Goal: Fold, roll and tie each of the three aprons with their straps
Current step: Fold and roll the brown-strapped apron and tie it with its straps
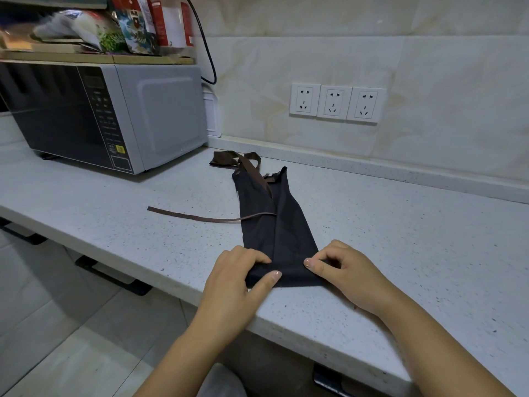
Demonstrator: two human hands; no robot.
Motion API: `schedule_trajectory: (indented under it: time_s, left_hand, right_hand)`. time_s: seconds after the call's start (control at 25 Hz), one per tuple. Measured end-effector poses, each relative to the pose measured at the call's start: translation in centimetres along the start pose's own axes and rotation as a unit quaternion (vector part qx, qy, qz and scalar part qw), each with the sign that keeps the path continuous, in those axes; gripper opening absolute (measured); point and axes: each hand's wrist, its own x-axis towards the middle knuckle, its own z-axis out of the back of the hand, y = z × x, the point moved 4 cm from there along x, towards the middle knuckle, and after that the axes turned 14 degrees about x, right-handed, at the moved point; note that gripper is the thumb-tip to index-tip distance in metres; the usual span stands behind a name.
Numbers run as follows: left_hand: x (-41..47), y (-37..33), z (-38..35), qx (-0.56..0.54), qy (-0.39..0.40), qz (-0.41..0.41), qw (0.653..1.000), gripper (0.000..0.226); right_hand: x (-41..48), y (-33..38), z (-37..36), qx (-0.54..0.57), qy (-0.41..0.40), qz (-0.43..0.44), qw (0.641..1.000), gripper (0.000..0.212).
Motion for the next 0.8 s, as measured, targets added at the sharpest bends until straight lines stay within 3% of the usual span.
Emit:
schedule_trajectory:
  time_s: [0.28,0.4,0.56,0.68,0.8]
  left_hand:
    - [1.3,0.1,-1.0,0.035,0.015,0.056,0.998,0.024]
    - [0.8,-0.1,-1.0,0.061,0.006,0.020,0.998,0.036]
    - [0.2,-0.1,-0.7,0.044,0.019,-0.007,0.999,0.037]
    - [0.1,-0.1,-0.7,0.045,0.018,-0.027,0.998,0.039]
    - [0.0,-0.1,-0.8,0.037,0.019,-0.041,0.998,0.039]
  right_hand:
    - [-0.1,0.4,0.0,-0.013,0.001,0.040,0.999,0.016]
    - [0.1,0.2,-0.2,-0.025,0.012,0.028,0.999,0.015]
    - [0.6,1.4,0.3,-0.059,0.001,-0.027,0.998,0.045]
    - [2.8,4.6,-0.4,-0.144,-0.076,-0.028,0.986,0.051]
    - [4.8,6.4,-3.5,-0.318,-0.044,-0.025,0.947,0.051]
